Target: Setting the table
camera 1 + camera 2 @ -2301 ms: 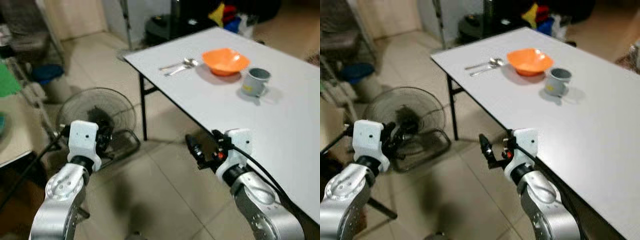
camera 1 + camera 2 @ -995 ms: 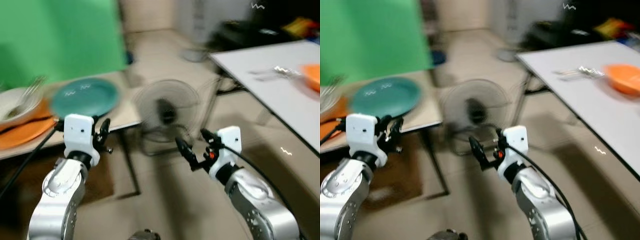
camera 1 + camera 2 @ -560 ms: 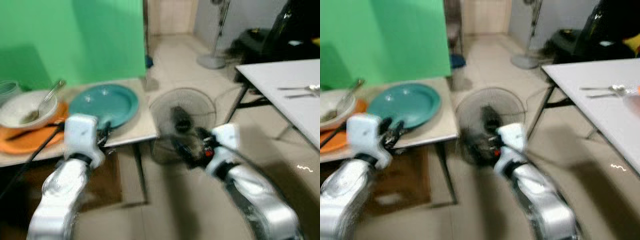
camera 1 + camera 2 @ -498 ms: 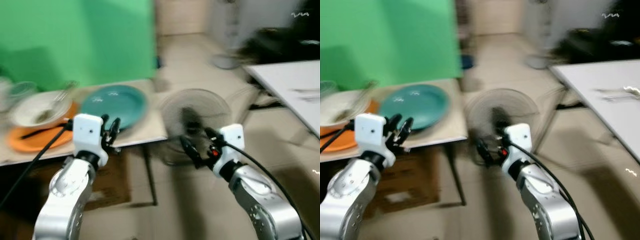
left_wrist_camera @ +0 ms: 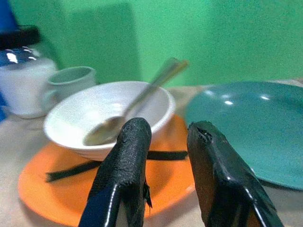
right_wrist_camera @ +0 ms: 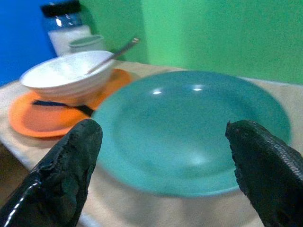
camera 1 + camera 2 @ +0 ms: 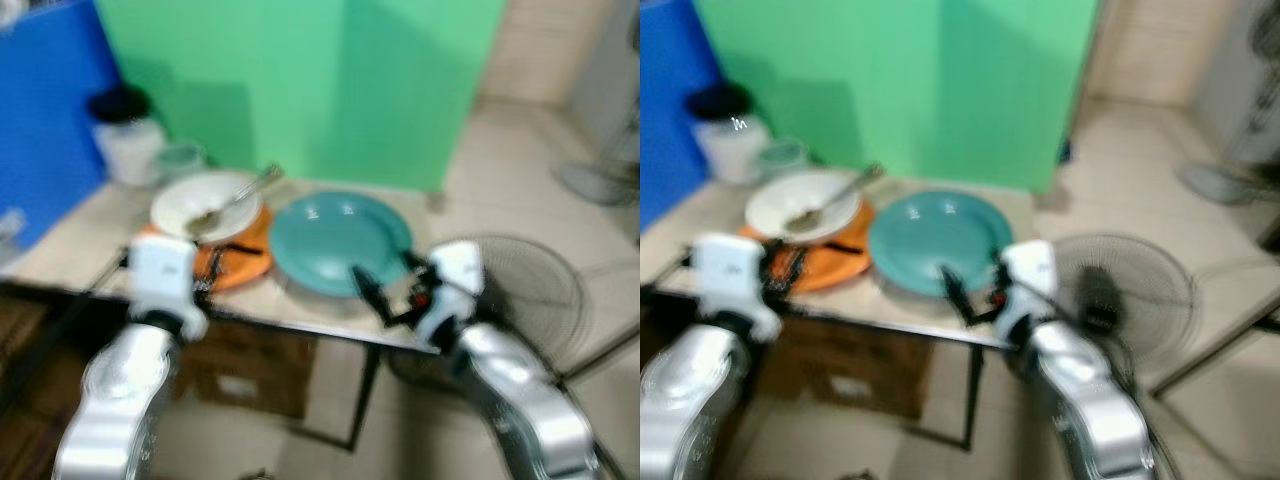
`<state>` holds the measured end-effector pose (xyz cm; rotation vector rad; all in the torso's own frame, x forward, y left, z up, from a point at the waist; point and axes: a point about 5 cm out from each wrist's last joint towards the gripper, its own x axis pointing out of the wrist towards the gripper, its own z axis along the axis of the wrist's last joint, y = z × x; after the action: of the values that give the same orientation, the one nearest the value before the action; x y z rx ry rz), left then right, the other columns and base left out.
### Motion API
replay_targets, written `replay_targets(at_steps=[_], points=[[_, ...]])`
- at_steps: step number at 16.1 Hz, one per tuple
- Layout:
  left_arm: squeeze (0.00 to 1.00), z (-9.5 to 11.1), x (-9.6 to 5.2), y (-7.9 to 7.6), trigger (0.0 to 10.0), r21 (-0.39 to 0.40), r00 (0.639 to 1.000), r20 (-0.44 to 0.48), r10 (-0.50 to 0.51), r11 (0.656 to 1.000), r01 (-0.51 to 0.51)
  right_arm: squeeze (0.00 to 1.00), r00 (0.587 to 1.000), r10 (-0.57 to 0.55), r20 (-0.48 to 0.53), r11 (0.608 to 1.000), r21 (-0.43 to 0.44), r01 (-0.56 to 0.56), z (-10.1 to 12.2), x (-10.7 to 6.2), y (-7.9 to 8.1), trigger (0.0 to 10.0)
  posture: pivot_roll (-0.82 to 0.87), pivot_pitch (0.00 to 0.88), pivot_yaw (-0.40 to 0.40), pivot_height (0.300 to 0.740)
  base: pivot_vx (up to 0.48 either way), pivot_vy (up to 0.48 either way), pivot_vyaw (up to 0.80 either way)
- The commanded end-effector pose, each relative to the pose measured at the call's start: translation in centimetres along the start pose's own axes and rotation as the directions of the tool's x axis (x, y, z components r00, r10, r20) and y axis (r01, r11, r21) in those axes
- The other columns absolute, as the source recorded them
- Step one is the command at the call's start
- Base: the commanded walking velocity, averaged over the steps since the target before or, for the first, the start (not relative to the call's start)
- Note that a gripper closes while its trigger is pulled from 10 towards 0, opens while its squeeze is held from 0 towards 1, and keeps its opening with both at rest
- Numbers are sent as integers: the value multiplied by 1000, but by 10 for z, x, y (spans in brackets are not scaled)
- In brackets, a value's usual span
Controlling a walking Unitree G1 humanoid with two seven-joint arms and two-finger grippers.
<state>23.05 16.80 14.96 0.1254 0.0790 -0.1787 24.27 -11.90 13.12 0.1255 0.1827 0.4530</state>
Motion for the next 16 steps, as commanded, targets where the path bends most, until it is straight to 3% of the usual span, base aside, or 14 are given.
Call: replay_targets(at_steps=[1, 8, 12, 13, 14, 16], points=[[0, 4, -1, 4, 10000, 27, 1000, 13, -3, 1000, 3, 0, 1000, 12, 10, 1000, 8, -12, 3, 3, 3, 10000, 222, 0, -2, 727, 307, 0, 0], [0, 4, 0, -8, 10000, 55, 988, 11, -152, 987, 151, 0, 999, -33, 10, 999, 34, 33, 8, 2, -7, 10000, 208, 0, 4, 727, 305, 0, -619], [0, 5, -2, -13, 10000, 67, 972, 17, -235, 970, 234, 35, 999, -45, -3, 995, 93, 46, 13, 1, -15, 10000, 198, 0, 6, 727, 230, 0, 0], [0, 5, -2, -13, 10000, 68, 971, 11, -241, 969, 239, 145, 999, -31, -19, 992, 123, 33, 12, 2, -16, 10000, 194, 0, 7, 727, 0, 0, 0], [0, 5, -3, -15, 10000, 72, 962, -3, -274, 959, 273, 1000, 997, 17, -74, 982, 188, -3, 9, 2, -21, 10000, 189, 0, 4, 727, 0, 0, 0], [0, 4, -6, -18, 10000, 89, 945, -11, -326, 941, 326, 1000, 992, 58, -112, 975, 218, -32, 8, 5, -25, 10000, 188, 0, 1, 727, 0, 0, 0]])
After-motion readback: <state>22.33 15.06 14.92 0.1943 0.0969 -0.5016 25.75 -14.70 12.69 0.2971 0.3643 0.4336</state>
